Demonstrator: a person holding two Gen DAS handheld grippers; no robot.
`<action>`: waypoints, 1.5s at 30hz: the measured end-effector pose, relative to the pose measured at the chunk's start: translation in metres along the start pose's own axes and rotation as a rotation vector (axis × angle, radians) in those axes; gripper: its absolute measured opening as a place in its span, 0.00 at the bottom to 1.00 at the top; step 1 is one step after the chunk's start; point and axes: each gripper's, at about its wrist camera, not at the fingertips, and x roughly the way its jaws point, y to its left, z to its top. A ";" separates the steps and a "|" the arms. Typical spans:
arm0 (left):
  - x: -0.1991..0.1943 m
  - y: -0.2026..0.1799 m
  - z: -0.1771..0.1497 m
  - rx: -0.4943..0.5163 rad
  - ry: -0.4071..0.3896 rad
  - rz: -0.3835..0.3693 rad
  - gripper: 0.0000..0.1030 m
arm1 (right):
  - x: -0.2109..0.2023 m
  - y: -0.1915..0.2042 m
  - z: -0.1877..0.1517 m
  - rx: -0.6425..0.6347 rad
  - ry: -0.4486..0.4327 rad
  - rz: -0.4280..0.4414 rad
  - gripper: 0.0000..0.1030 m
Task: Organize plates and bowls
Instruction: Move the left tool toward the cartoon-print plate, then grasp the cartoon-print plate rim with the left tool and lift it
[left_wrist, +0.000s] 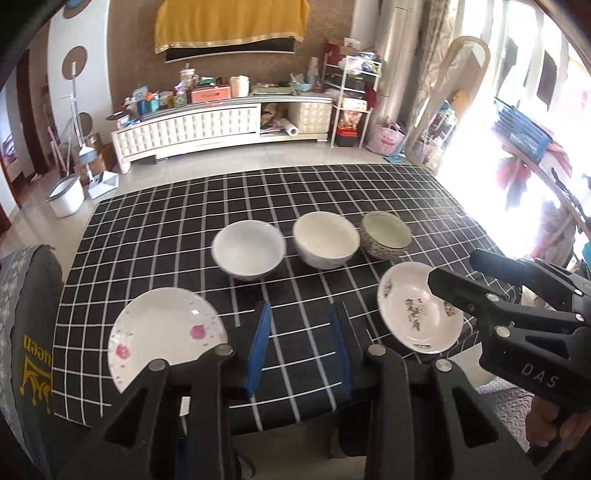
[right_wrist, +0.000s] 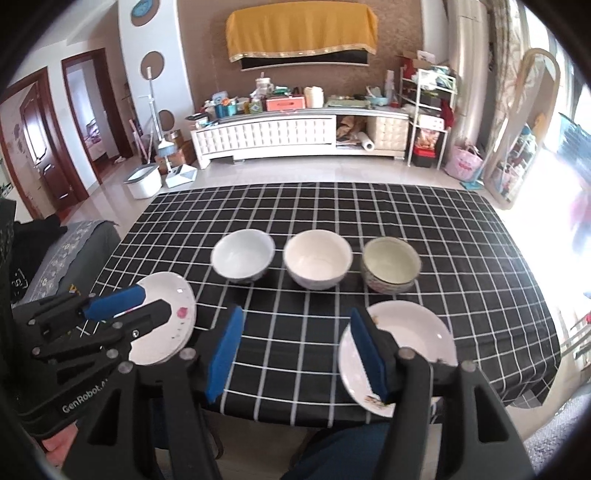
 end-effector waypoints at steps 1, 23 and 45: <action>0.003 -0.005 0.002 0.006 0.004 -0.005 0.29 | -0.001 -0.006 0.000 0.007 0.001 -0.006 0.63; 0.119 -0.082 0.019 0.078 0.210 -0.088 0.30 | 0.045 -0.132 -0.027 0.152 0.146 -0.091 0.63; 0.225 -0.109 -0.007 0.099 0.405 -0.102 0.29 | 0.118 -0.191 -0.070 0.228 0.312 -0.077 0.63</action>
